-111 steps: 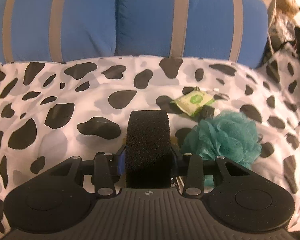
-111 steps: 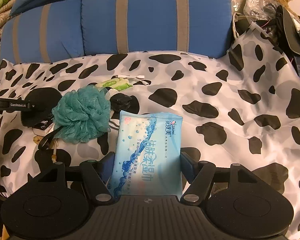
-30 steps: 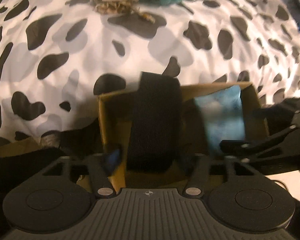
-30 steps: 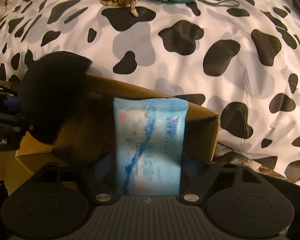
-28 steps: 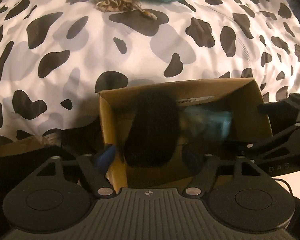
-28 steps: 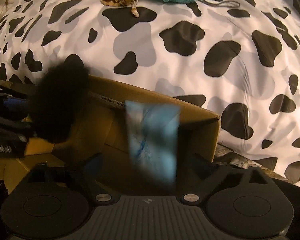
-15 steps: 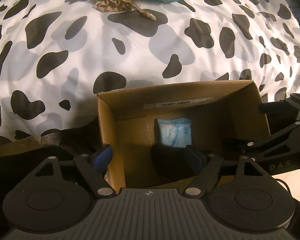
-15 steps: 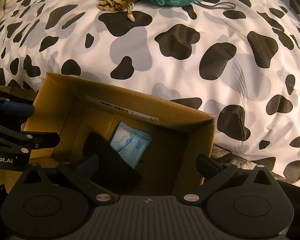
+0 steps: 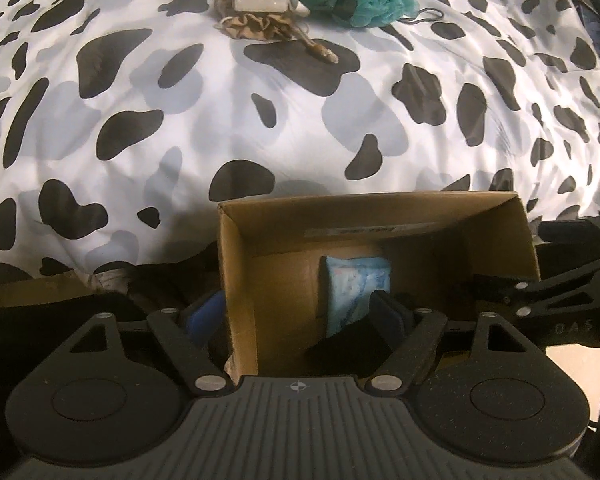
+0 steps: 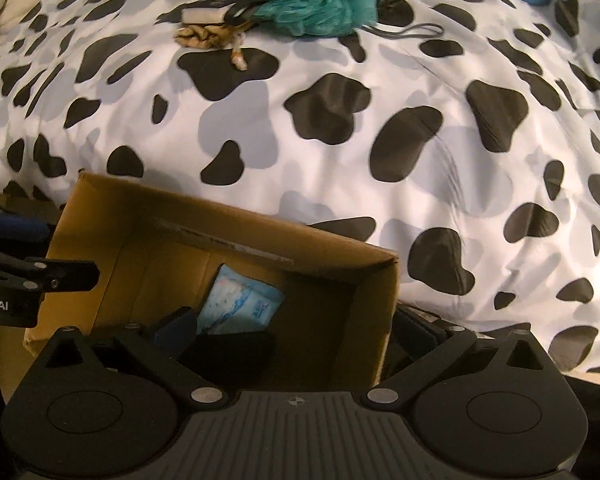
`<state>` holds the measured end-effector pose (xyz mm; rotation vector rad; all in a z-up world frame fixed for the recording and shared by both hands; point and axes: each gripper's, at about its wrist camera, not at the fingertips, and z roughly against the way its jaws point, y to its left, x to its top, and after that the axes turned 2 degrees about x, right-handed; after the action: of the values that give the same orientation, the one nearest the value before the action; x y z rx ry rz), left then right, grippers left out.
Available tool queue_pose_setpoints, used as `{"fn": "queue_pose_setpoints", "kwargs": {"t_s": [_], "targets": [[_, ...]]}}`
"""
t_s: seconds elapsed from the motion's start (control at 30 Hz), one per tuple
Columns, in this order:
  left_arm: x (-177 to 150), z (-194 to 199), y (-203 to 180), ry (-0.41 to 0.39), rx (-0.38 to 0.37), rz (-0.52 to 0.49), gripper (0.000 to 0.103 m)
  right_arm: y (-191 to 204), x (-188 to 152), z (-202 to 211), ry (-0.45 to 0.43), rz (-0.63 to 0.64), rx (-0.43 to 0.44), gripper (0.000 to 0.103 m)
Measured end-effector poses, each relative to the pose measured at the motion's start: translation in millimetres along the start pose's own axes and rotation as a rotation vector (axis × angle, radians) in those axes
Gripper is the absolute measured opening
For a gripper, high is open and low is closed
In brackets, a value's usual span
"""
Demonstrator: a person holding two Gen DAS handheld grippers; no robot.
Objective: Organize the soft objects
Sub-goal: 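Lower the wipes packet into the box and open the right gripper, then move the left gripper over the teal mesh pouf on the bedspread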
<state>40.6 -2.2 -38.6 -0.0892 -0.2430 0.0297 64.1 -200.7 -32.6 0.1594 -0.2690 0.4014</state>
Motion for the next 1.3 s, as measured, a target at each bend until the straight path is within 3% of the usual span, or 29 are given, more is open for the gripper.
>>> {"fn": "queue_pose_setpoints", "kwargs": {"t_s": [0.4, 0.67, 1.03, 1.3], "targets": [[5, -11, 5, 0.027, 0.009, 0.04, 0.079, -12, 2, -5, 0.023, -0.049, -0.038, 0.103], [13, -22, 9, 0.035, 0.002, 0.093, 0.079, -20, 3, -26, 0.089, -0.141, 0.063, 0.103], [16, -23, 5, 0.001, 0.025, 0.055, 0.079, -18, 9, -28, 0.052, -0.103, 0.029, 0.103], [17, -24, 10, 0.005, 0.008, 0.083, 0.079, -12, 10, -22, 0.023, -0.058, 0.005, 0.102]]}}
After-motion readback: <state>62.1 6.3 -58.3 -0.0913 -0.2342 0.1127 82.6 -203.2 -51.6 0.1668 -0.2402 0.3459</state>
